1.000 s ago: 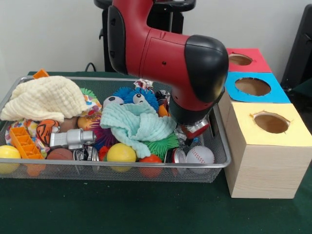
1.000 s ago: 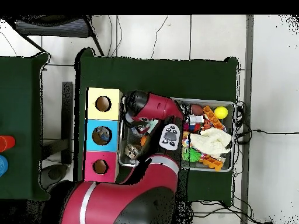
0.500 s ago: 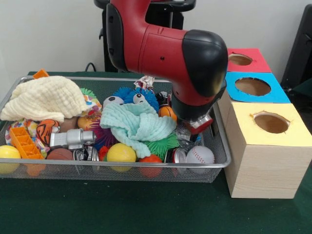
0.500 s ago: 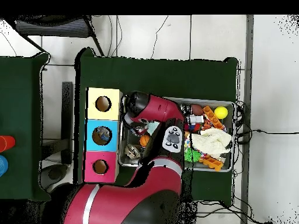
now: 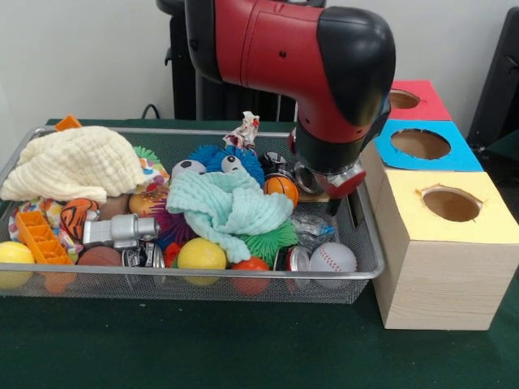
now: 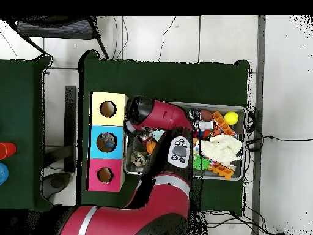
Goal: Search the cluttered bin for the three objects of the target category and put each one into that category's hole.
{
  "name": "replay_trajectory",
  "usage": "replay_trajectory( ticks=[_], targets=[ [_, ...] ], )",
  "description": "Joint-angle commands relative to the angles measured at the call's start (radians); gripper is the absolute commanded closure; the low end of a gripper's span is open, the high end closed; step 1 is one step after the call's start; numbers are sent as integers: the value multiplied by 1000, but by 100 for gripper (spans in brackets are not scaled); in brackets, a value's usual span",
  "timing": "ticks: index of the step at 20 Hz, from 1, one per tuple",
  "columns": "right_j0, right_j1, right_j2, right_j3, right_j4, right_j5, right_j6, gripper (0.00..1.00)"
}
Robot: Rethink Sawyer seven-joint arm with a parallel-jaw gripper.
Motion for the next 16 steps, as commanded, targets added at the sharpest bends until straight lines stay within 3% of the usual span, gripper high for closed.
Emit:
replay_trajectory(
  ticks=[1, 8, 12, 16],
  targets=[
    [-6, -6, 105, 95, 5, -79, 53, 0],
    [-16, 77, 137, 67, 2, -223, 54, 0],
    [14, 127, 92, 2, -32, -192, 88, 0],
    [25, 151, 82, -14, -31, -189, 97, 0]
  ],
)
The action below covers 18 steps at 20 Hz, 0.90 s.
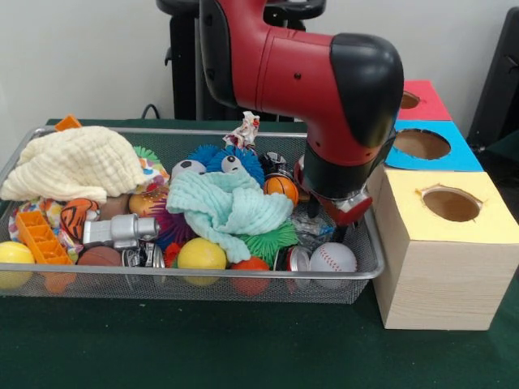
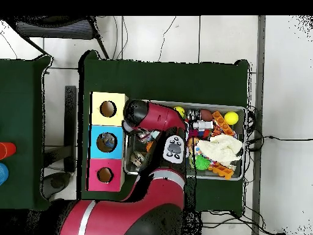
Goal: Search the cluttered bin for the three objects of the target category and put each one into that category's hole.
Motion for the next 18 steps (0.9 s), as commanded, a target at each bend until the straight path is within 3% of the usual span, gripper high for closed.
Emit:
replay_trajectory(
  ticks=[1, 18],
  targets=[
    [16, 101, 55, -10, -30, -36, 96, 0],
    [39, 190, -3, -144, -65, 62, 79, 0]
  ],
)
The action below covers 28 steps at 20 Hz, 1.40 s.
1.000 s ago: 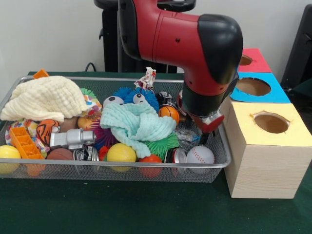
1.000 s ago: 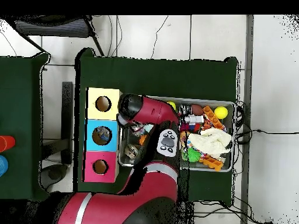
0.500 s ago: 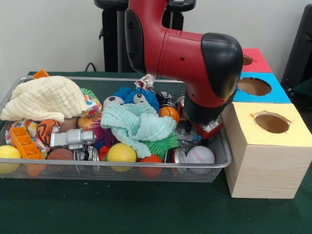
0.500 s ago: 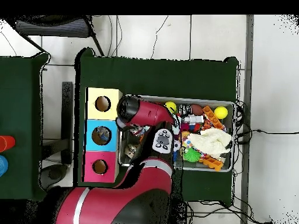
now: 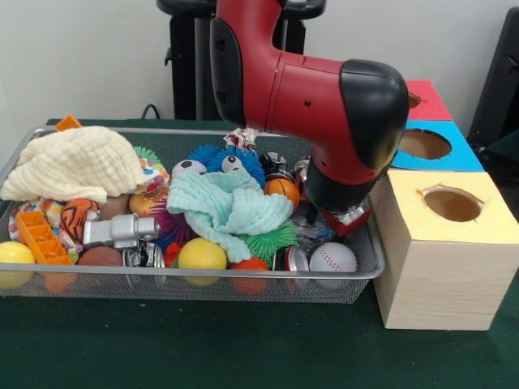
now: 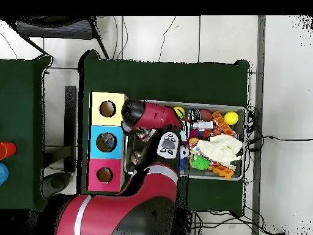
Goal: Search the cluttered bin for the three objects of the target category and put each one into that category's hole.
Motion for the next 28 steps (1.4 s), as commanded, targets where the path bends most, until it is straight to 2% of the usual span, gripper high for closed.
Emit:
replay_trajectory(
  ticks=[1, 3, 6, 9, 10, 13, 21, 28],
  targets=[
    [13, 122, 29, -71, -63, 12, 78, 0],
    [22, 131, 6, -91, -84, 39, 70, 0],
    [35, 131, -34, -117, -110, 135, 63, 0],
    [47, 117, -51, -111, -126, 180, 61, 0],
    [44, 126, -57, -134, -132, 213, 54, 0],
    [40, 128, -55, -137, -132, 224, 51, 0],
    [22, 180, -67, -209, -151, 250, 28, 0],
    [22, 180, -85, -246, -185, 284, 2, 0]
  ],
)
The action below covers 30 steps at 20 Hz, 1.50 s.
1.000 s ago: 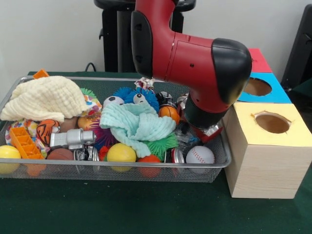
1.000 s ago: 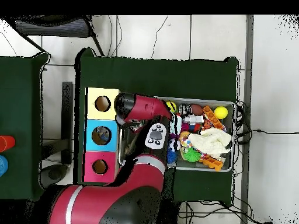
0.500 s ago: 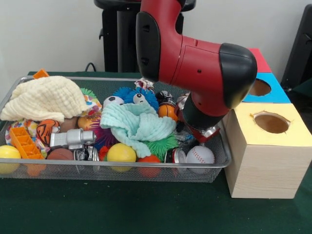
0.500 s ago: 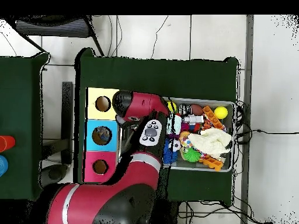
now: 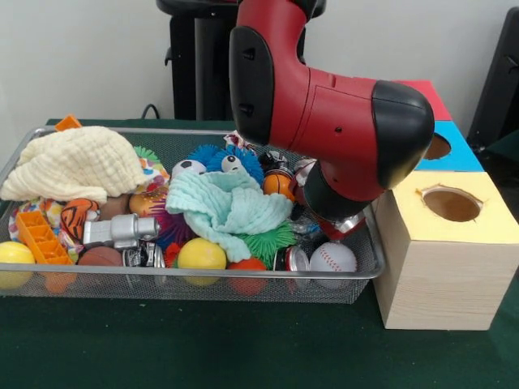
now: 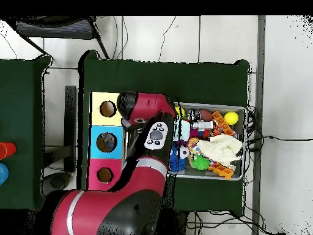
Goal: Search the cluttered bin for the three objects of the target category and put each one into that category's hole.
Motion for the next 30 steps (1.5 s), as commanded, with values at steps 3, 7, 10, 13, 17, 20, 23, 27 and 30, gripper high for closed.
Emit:
replay_trajectory(
  ticks=[3, 7, 10, 13, 17, 20, 23, 27, 30],
  targets=[
    [-10, 57, -10, -44, -125, 96, -13, 0],
    [32, -7, -75, -34, -183, 132, -21, 0],
    [55, -27, -116, -51, -217, 176, -22, 0],
    [70, -39, -149, -75, -245, 237, -34, 0],
    [66, -25, -147, -100, -252, 271, -41, 0],
    [59, -5, -132, -110, -247, 272, -23, 0],
    [70, 10, -117, -100, -236, 261, 22, 0],
    [88, 35, -96, -77, -197, 194, 121, 0],
    [83, 39, -66, -56, -159, 140, 160, 0]
  ],
)
